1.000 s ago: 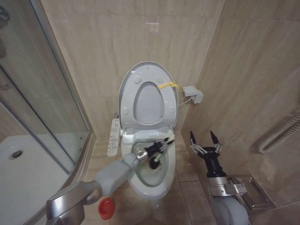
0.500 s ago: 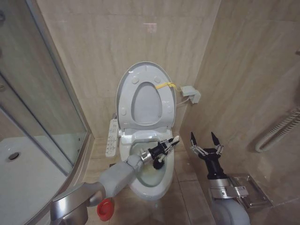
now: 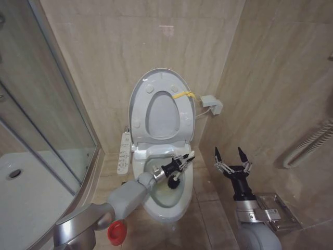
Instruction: Open the toilet lid, clean the toilet bowl with a toilet brush, close the toilet lid, and flush.
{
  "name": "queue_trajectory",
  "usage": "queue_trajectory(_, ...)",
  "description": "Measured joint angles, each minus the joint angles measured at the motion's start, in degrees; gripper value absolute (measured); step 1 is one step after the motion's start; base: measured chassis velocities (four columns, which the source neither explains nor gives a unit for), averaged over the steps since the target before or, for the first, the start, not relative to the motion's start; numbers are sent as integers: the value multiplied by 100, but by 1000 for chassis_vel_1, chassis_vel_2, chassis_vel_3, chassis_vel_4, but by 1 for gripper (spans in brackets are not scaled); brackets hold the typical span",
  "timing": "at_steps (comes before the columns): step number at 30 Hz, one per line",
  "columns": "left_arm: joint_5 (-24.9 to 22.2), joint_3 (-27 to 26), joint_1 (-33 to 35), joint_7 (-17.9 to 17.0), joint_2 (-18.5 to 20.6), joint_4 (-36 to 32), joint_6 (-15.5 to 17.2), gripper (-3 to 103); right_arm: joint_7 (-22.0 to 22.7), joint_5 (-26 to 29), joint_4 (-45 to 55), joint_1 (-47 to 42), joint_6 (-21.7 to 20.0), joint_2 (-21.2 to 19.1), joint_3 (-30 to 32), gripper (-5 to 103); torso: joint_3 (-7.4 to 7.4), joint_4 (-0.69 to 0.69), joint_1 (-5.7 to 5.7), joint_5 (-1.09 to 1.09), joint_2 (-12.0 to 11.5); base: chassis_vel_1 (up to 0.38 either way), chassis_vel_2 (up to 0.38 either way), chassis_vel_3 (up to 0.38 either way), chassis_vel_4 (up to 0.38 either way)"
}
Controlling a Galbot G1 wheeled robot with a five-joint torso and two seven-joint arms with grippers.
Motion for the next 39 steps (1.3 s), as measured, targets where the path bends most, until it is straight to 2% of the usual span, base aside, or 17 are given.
queue_trajectory(3, 29, 19, 3, 80, 87, 255, 3, 20, -6, -7, 14, -38, 0, 10, -14, 100, 0, 11, 0, 1, 0, 0, 0, 0, 0)
queue_trajectory(6, -226, 472, -211, -331, 368, -734, 443, 20, -17, -54, 5, -40, 1, 58, -36, 100, 0, 6, 0, 0, 0, 0, 0, 0, 0)
queue_trajectory(7, -226, 472, -211, -331, 368, -734, 443, 20, -17, -54, 5, -40, 1, 58, -36, 100, 0, 6, 0, 0, 0, 0, 0, 0, 0)
queue_trajectory(8, -326, 684, -351, -532, 502, -1208, 761, 20, -19, -70, 7, -45, 1, 81, -40, 100, -1, 0, -1, -2, 1, 0, 0, 0, 0)
queue_trajectory(10, -362, 850, -483, -552, 632, -1349, 954, 20, -21, -75, 22, -68, 1, 92, -41, 100, -1, -3, -1, 0, 1, 0, 0, 0, 0)
queue_trajectory(11, -366, 922, -520, -470, 690, -1314, 998, 20, -22, -76, 33, -73, 1, 91, -40, 100, -1, -2, -1, 0, 1, 0, 0, 0, 0)
queue_trajectory(12, -359, 993, -527, -24, 757, -951, 1024, 20, -24, -72, 51, -86, 1, 70, -32, 100, 0, 3, -1, 0, 0, 0, 0, 0, 0)
queue_trajectory(14, -341, 986, -520, 169, 762, -796, 1022, 20, -25, -72, 52, -91, 1, 50, -27, 100, 0, 7, -1, 0, 0, 0, 0, 0, 0)
queue_trajectory(16, -320, 840, -552, 741, 722, -587, 1031, 20, -25, -58, 51, -89, 2, -16, 5, 100, -1, 8, -1, -2, 1, 0, 0, 0, 0)
queue_trajectory(19, -487, 758, -665, 910, 700, -810, 1172, 20, -25, -38, 30, -64, -7, -24, 29, 100, 1, 10, 0, 0, 0, 0, 0, 0, 0)
queue_trajectory(22, -630, 604, -779, 1115, 626, -908, 1227, 20, -26, -41, 6, -41, -19, 36, 13, 100, -2, -3, -1, 1, 1, 0, 0, 0, 0)
queue_trajectory(25, -557, 620, -692, 1212, 631, -639, 1196, 20, -33, -58, -10, -41, -19, 52, -9, 100, -1, -1, -1, 0, 1, 0, 0, 0, 0)
queue_trajectory(28, -318, 536, -577, 1299, 567, -197, 1076, 20, -44, -83, -56, -30, -19, 45, -26, 100, 1, 14, 0, 0, 0, 0, 0, 0, 0)
queue_trajectory(32, -303, 320, -630, 1084, 405, -537, 1109, 20, -52, -104, -114, 37, -38, 52, -38, 100, 1, 11, 0, 0, 0, 30, 13, 10, 7)
queue_trajectory(33, -377, 288, -700, 975, 353, -795, 1154, 20, -53, -112, -125, 56, -45, 69, -46, 100, 0, 0, 0, -1, 1, 0, 0, 0, 0)
queue_trajectory(35, -351, 301, -734, 979, 326, -824, 1158, 20, -57, -120, -146, 60, -42, 82, -53, 100, -2, -4, -2, 1, 2, 0, 0, 0, 0)
queue_trajectory(39, -231, 337, -522, 1114, 340, -283, 1012, 20, -65, -119, -150, 33, -20, 70, -52, 100, 0, 6, -1, 0, 1, 0, 0, 0, 0)
